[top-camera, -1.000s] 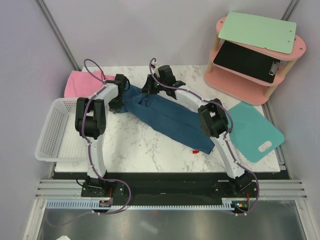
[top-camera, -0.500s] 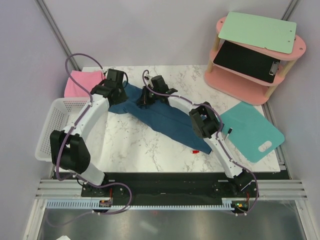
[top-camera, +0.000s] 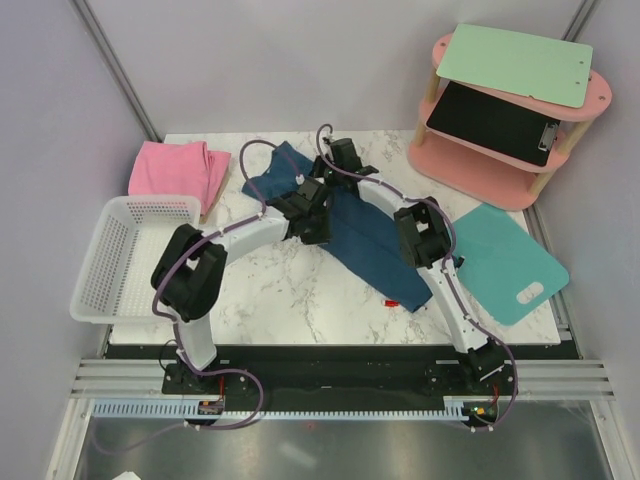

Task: Fold and stack the t-shirts
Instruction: Rotate the tshirt 90 degrees

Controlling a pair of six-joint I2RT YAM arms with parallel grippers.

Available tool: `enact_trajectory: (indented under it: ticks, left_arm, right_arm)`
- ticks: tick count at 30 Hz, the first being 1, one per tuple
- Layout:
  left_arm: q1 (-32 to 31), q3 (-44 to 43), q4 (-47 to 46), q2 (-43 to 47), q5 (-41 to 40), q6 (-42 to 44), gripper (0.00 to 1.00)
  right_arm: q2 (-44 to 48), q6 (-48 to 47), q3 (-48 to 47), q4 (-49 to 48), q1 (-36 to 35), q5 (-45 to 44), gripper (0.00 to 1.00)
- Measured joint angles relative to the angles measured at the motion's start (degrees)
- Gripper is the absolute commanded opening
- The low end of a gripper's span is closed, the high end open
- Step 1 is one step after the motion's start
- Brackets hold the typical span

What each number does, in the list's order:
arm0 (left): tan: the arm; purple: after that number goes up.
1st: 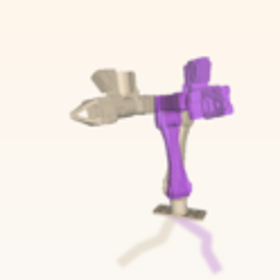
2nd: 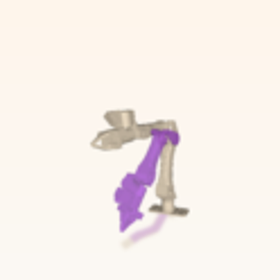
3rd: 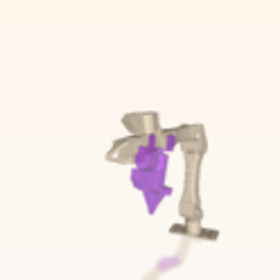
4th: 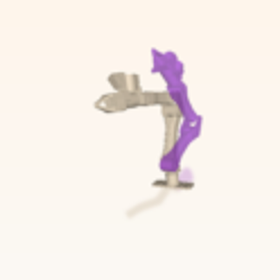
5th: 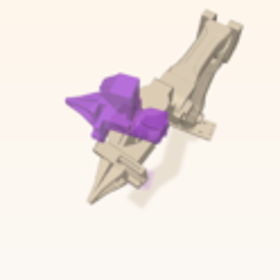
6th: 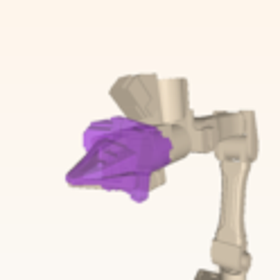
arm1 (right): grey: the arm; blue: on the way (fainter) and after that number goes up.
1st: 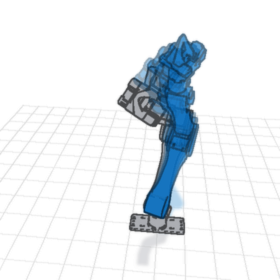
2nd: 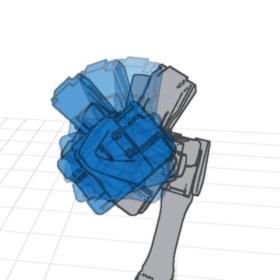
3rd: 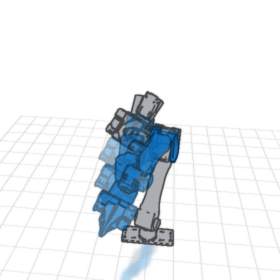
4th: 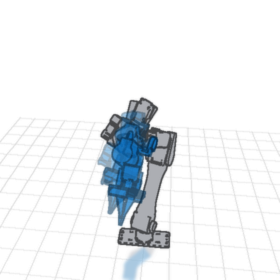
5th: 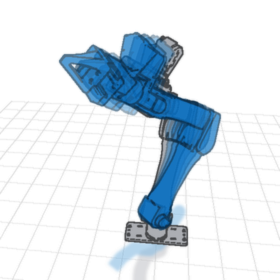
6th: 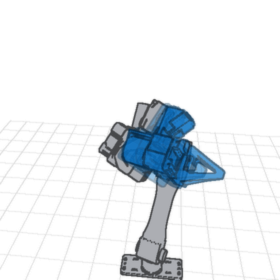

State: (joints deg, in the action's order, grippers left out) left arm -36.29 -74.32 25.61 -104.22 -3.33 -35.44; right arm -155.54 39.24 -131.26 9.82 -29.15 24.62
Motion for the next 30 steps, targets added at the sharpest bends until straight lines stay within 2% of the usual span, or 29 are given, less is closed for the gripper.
enact_trajectory:
  ticks: [9, 13, 18, 25, 30]
  left_arm:
    - [-5.4, 0.39, -12.09, -8.22, 10.12, -8.37, 0.02]
    - [-5.92, -1.6, -16.85, -14.14, 15.58, -11.85, 0.02]
    - [-5.57, -2.8, -22.53, -17.18, 19.67, -15.58, 0.02]
    - [-3.37, 1.81, -24.61, -14.93, 20.06, -18.8, 0.02]
    - [2.38, 8.39, -21.4, -8.98, 18.23, -19.15, 0.02]
  right_arm:
    - [0.0, 1.84, -0.04, -0.85, 9.01, -2.23, 0.09]
    - [0.0, 2.01, -0.2, -0.59, 10.14, -2.67, 0.09]
    - [0.0, 1.92, -0.26, -0.44, 10.21, -2.91, 0.09]
    - [0.0, 1.9, -0.24, -0.42, 10.69, -2.45, 0.09]
    - [0.0, 1.92, -0.24, -0.37, 11.08, -2.21, 0.09]
